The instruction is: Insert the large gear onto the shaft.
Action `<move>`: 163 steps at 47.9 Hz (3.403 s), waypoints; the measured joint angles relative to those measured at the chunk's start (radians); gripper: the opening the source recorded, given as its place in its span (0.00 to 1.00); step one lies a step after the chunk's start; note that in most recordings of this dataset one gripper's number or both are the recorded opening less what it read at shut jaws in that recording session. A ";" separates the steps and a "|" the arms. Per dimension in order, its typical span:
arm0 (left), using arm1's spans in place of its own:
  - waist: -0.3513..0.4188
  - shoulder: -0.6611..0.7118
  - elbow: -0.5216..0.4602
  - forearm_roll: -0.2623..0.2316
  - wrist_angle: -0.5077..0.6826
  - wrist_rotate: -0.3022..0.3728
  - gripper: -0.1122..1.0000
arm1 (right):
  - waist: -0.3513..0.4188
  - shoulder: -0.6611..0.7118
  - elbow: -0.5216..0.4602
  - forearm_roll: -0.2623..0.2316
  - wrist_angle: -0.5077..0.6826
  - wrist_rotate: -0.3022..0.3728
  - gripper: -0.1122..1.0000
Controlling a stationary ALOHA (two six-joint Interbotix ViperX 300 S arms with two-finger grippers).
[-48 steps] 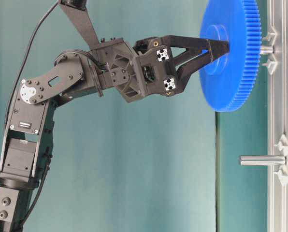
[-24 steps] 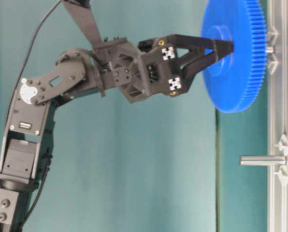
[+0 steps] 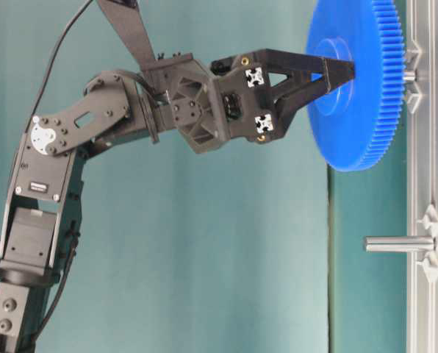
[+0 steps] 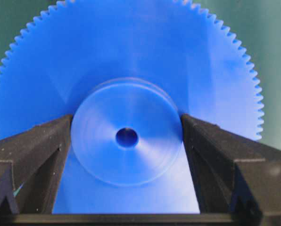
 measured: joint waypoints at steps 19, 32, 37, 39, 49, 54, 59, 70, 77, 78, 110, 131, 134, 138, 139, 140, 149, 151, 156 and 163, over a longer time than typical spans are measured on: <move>0.020 0.005 -0.021 -0.005 0.011 0.021 0.89 | 0.000 -0.002 0.000 0.000 0.000 0.000 0.73; 0.005 0.020 -0.041 -0.003 0.009 0.020 0.89 | 0.002 -0.002 0.000 0.002 0.000 0.002 0.73; -0.005 0.029 -0.054 -0.005 0.009 0.018 0.89 | 0.002 -0.002 0.000 0.000 0.000 0.018 0.73; -0.008 0.032 -0.055 -0.003 0.008 0.018 0.89 | 0.002 -0.002 0.000 0.002 -0.002 0.023 0.73; -0.009 0.034 -0.057 -0.003 0.009 0.018 0.89 | 0.002 0.000 0.000 0.002 -0.002 0.031 0.73; -0.008 0.034 -0.058 -0.003 0.008 0.017 0.89 | 0.002 -0.002 0.000 0.002 -0.002 0.031 0.73; -0.008 0.034 -0.061 -0.003 0.008 0.011 0.89 | 0.002 -0.002 0.000 0.000 -0.002 0.031 0.73; -0.008 0.032 -0.078 -0.003 0.009 0.008 0.89 | 0.003 -0.002 0.000 0.000 -0.002 0.031 0.73; 0.000 0.029 -0.080 -0.003 0.023 -0.015 0.89 | 0.003 -0.002 0.000 0.000 -0.002 0.031 0.73; 0.002 0.028 -0.080 -0.003 0.025 -0.020 0.89 | 0.003 -0.002 0.000 0.000 -0.002 0.031 0.73; 0.043 -0.204 0.127 -0.003 -0.041 -0.097 0.89 | -0.012 -0.081 0.000 -0.006 0.087 0.031 0.73; 0.043 -0.488 0.479 -0.005 -0.273 -0.221 0.89 | -0.092 -0.077 0.000 -0.026 0.137 0.031 0.73; 0.043 -0.523 0.515 -0.003 -0.295 -0.233 0.89 | -0.094 -0.078 0.000 -0.028 0.141 0.031 0.73; 0.041 -0.569 0.568 -0.003 -0.319 -0.241 0.89 | -0.094 -0.077 0.000 -0.028 0.141 0.031 0.73; 0.041 -0.580 0.581 -0.005 -0.324 -0.239 0.89 | -0.095 -0.077 0.000 -0.028 0.141 0.031 0.73; 0.040 -0.589 0.594 -0.003 -0.327 -0.238 0.88 | -0.094 -0.077 0.000 -0.028 0.141 0.031 0.73; 0.028 -0.663 0.681 -0.003 -0.362 -0.244 0.88 | -0.094 -0.077 0.000 -0.028 0.146 0.031 0.73; 0.023 -0.678 0.699 -0.003 -0.379 -0.245 0.88 | -0.094 -0.077 0.000 -0.026 0.144 0.031 0.73; 0.008 -0.724 0.759 -0.005 -0.449 -0.247 0.88 | -0.087 -0.077 0.000 -0.025 0.147 0.031 0.73; -0.018 -0.781 0.839 -0.003 -0.518 -0.255 0.88 | -0.078 -0.077 0.000 -0.026 0.147 0.031 0.73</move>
